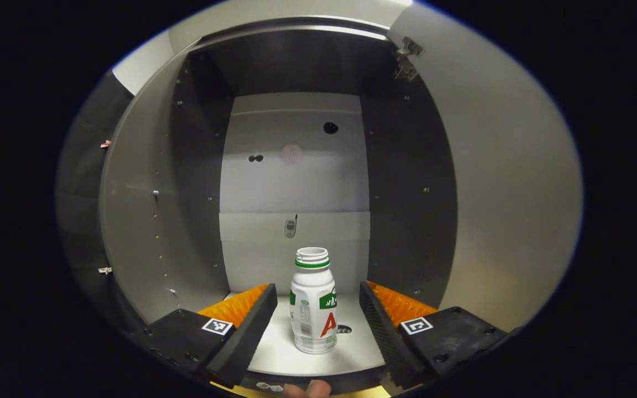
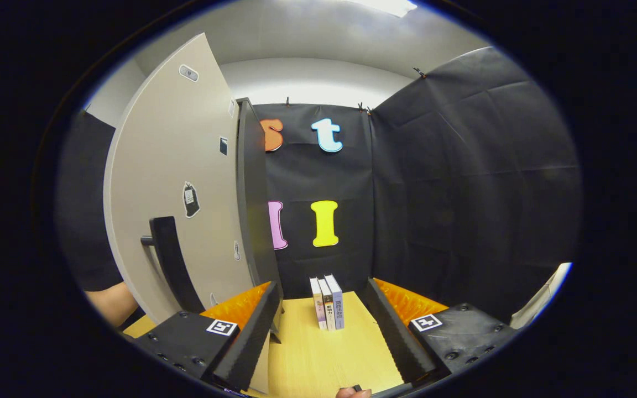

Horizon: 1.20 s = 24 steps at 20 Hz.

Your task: Open the cabinet door with the right hand, grasp the bottle in the cabinet with the left hand and place it on the coaster, then close the cabinet door with the right hand.

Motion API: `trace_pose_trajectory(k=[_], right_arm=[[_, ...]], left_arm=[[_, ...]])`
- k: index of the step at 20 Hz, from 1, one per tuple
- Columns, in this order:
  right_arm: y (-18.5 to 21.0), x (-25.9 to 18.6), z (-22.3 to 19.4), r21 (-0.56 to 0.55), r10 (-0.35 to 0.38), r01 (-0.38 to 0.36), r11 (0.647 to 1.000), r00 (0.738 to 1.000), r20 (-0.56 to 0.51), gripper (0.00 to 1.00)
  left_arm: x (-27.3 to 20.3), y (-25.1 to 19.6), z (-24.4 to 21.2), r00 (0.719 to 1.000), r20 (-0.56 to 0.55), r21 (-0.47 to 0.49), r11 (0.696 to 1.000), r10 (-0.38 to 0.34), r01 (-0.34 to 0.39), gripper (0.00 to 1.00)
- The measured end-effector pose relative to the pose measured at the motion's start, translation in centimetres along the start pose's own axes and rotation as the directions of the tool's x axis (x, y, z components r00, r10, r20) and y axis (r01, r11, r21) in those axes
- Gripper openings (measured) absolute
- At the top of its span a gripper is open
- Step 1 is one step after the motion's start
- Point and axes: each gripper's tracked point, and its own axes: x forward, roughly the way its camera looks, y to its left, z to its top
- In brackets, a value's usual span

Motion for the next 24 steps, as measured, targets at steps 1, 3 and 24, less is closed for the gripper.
trace_pose_trajectory(k=[1, 3, 24], right_arm=[[-0.3, 0.5, -0.1, -0.001, -0.004, 0.004, 1.0, 1.0, -0.004, 0.98], [-0.8, 1.0, -0.3, -0.007, -0.009, 0.009, 1.0, 1.0, -0.008, 0.98], [-0.1, 0.3, 0.5, -0.014, -0.014, 0.014, 1.0, 1.0, 0.018, 0.98]], left_arm=[[0.7, 0.0, -0.5, 1.0, -0.006, -0.001, 1.0, 0.005, -0.005, 0.95], [2.0, 0.1, -1.5, 0.999, -0.02, 0.002, 1.0, 0.029, -0.029, 0.94], [-4.7, 6.1, 1.2, 0.999, 0.029, -0.013, 0.999, 0.042, -0.042, 0.71]])
